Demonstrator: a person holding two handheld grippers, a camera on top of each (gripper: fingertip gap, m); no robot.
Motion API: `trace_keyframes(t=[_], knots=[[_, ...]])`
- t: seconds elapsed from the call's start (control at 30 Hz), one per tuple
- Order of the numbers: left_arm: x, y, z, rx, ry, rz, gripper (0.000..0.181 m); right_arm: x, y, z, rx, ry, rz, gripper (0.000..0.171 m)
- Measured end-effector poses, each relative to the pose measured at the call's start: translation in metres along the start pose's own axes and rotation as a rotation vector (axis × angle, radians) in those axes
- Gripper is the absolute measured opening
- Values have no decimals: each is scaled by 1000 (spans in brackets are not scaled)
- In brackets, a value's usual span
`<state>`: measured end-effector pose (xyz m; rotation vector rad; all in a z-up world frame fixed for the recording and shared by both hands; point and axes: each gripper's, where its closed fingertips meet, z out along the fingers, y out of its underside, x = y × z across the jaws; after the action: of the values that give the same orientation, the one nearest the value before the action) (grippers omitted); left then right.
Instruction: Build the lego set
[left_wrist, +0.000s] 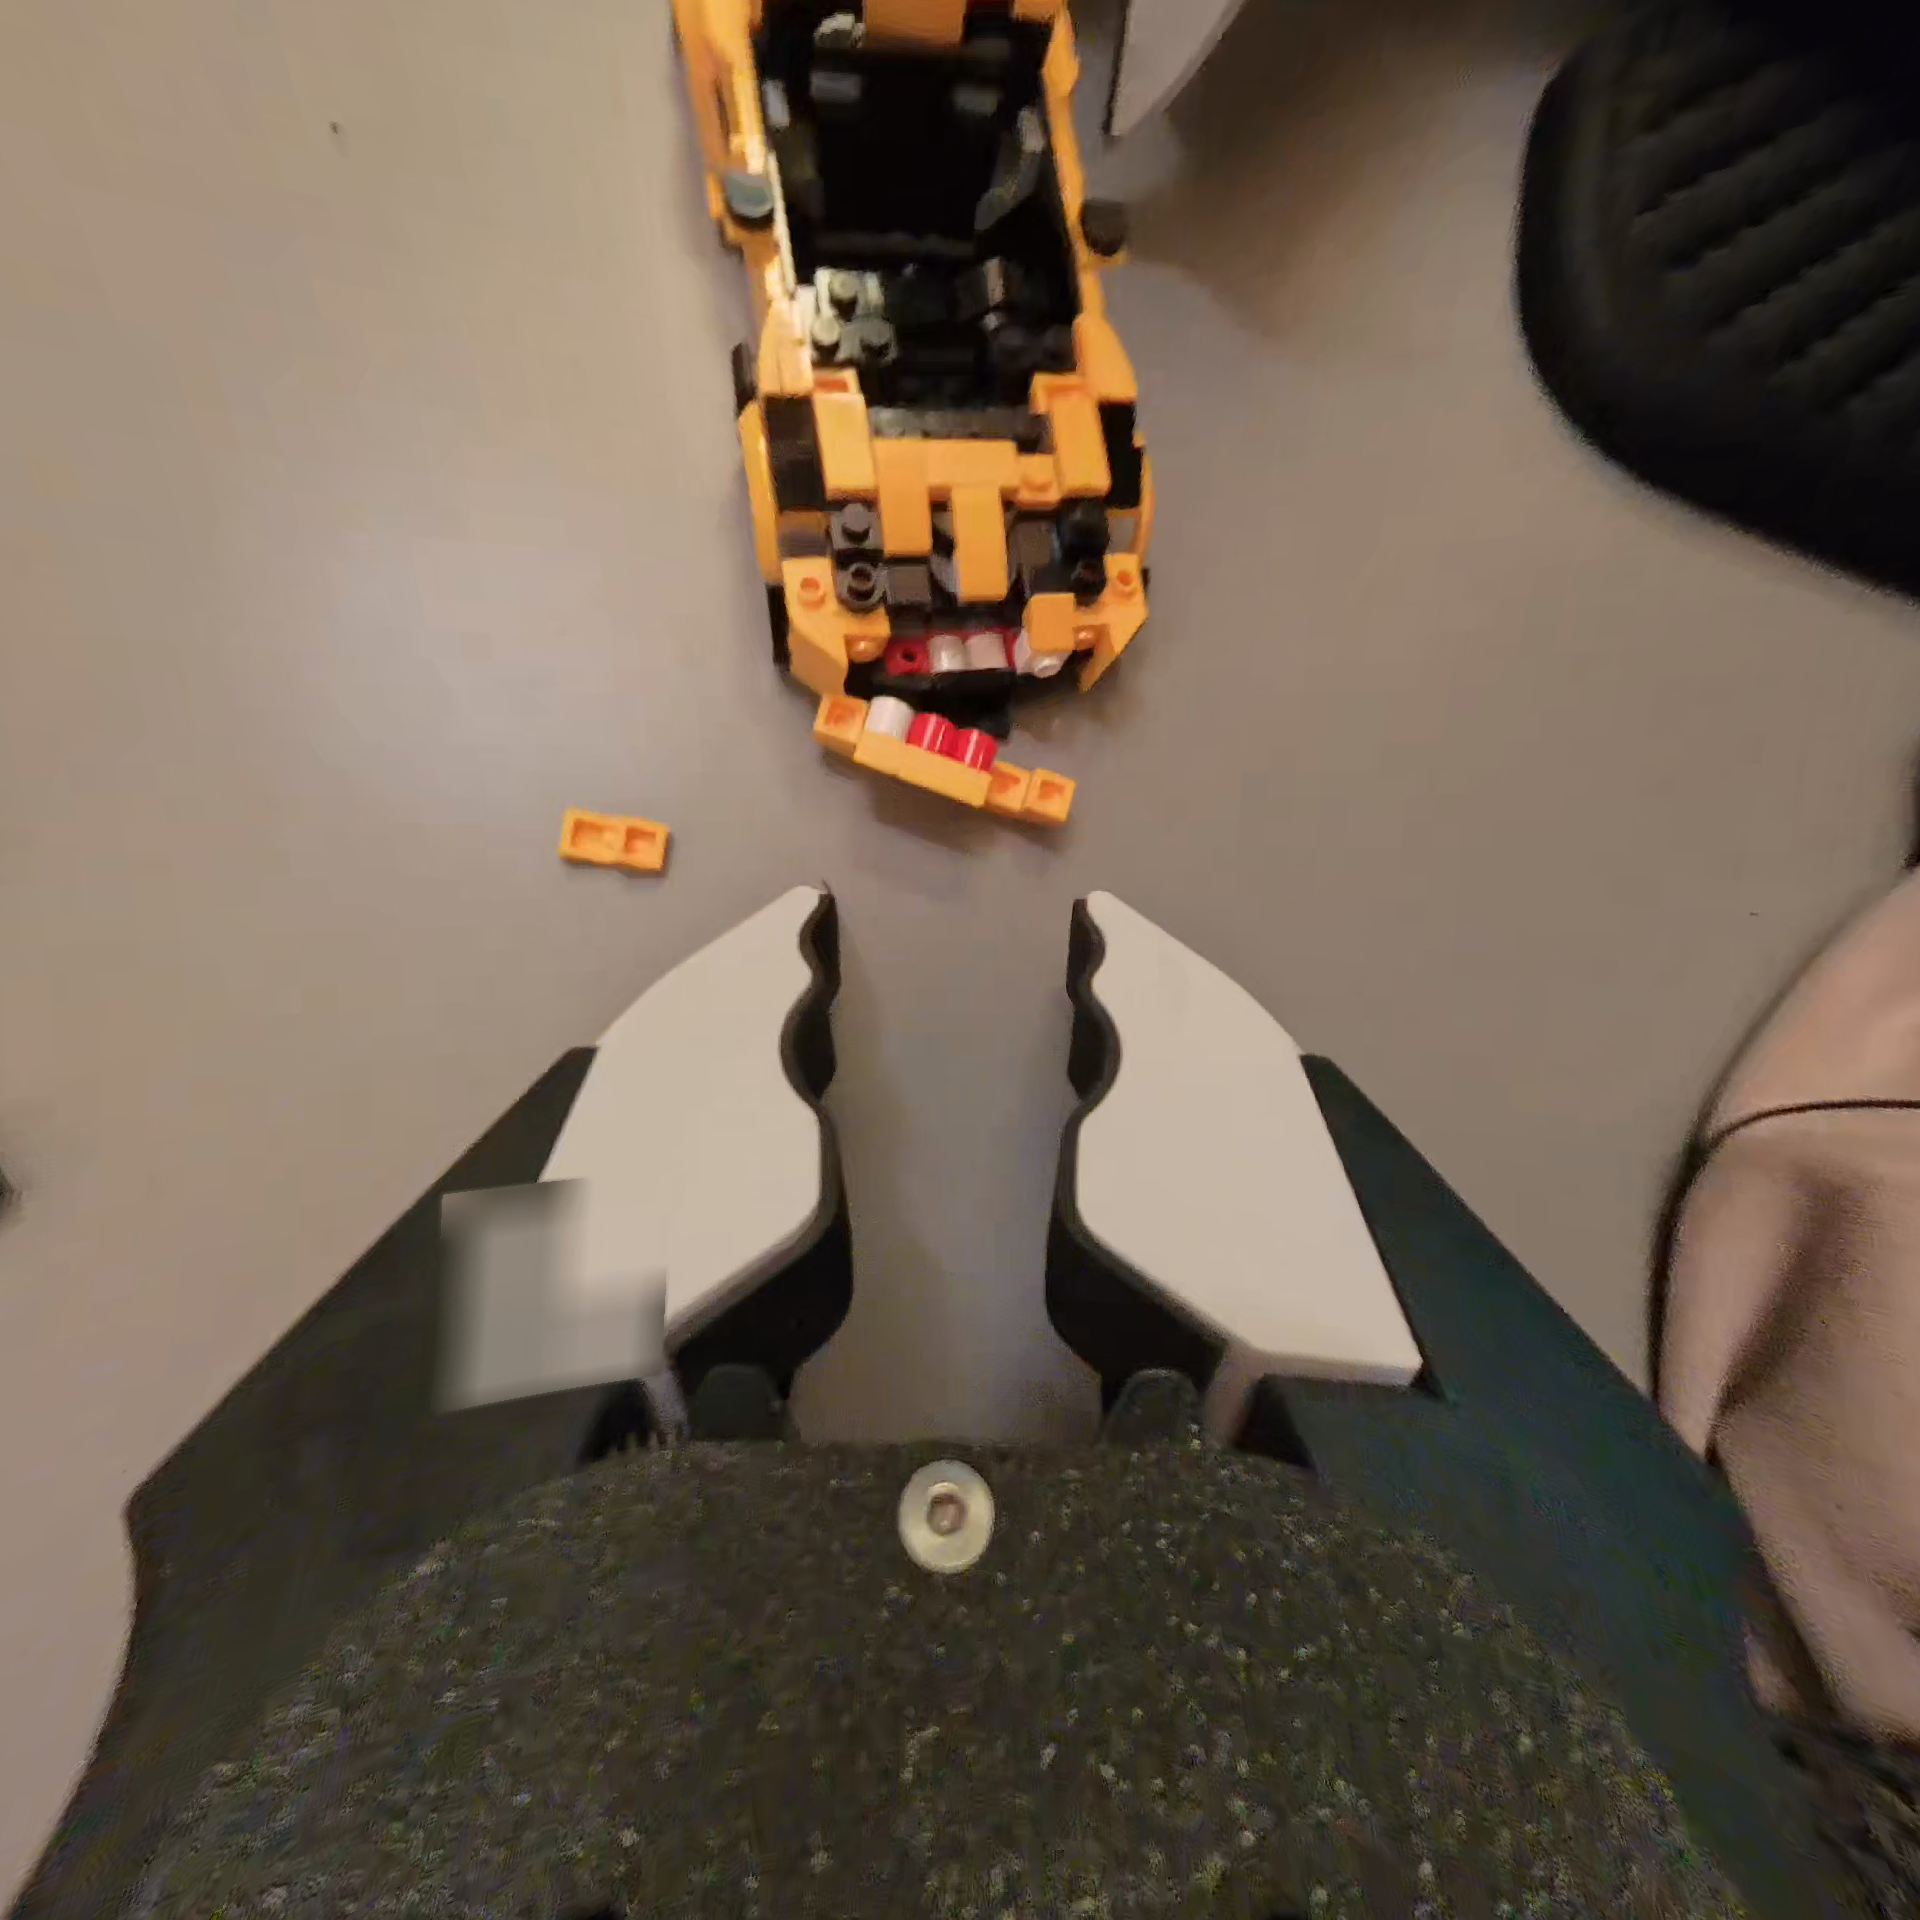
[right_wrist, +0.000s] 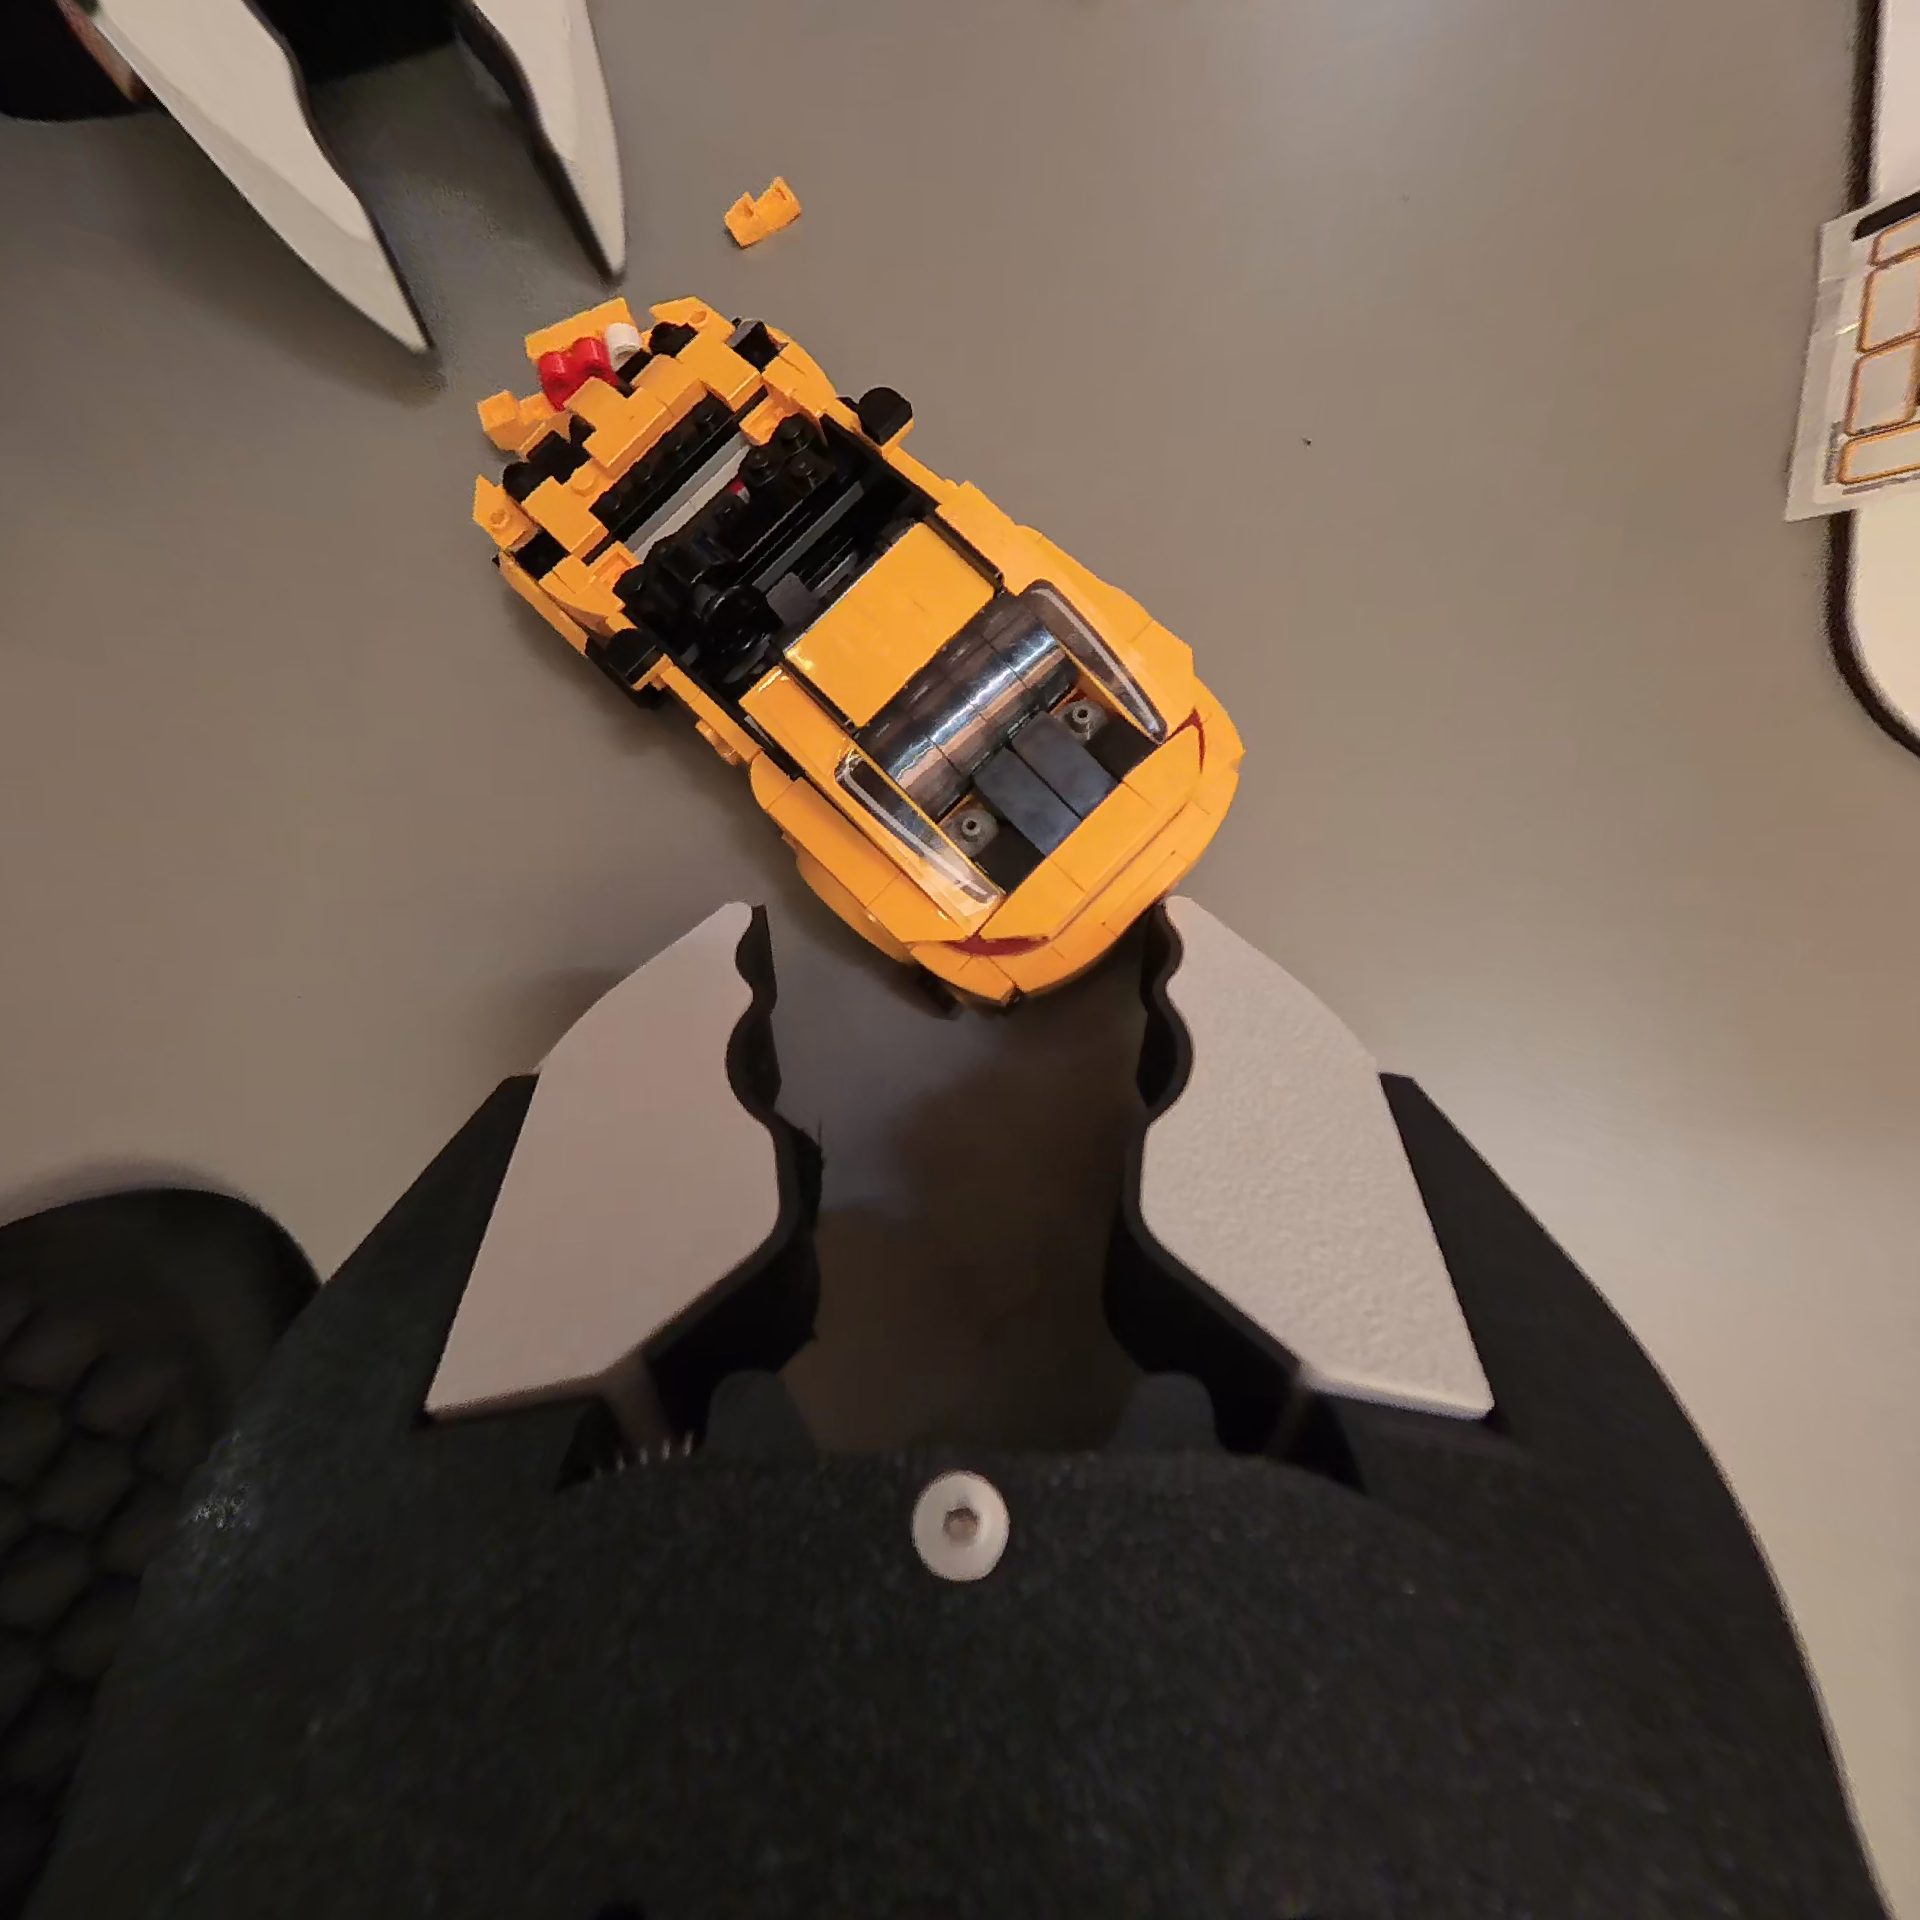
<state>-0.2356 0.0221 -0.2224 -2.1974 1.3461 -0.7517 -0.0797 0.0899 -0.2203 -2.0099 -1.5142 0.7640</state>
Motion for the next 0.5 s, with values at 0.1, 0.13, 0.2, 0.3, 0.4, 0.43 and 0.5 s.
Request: trace_keyframes(t=[0.1,0.13,0.2,0.3,0.4,0.43,0.5], knots=[[5,-9,8,43,-24,-37,42,-2,0,0,-3,6,12,66],[7,-11,12,44,-29,-43,44,-3,0,0,-4,12,22,65],[8,-15,16,45,-44,-37,44,-8,2,0,-14,24,34,64],[2,-12,14,26,-91,-12,36,-20,8,-4,-19,52,49,60],[0,-5,9,-13,-98,56,33,-48,18,-7,-44,57,52,57],[-3,-3,6,-30,-103,95,32,-63,22,-8,-69,40,45,57],[-11,2,-2,-56,-132,144,33,-91,26,-11,-98,1,14,56]])
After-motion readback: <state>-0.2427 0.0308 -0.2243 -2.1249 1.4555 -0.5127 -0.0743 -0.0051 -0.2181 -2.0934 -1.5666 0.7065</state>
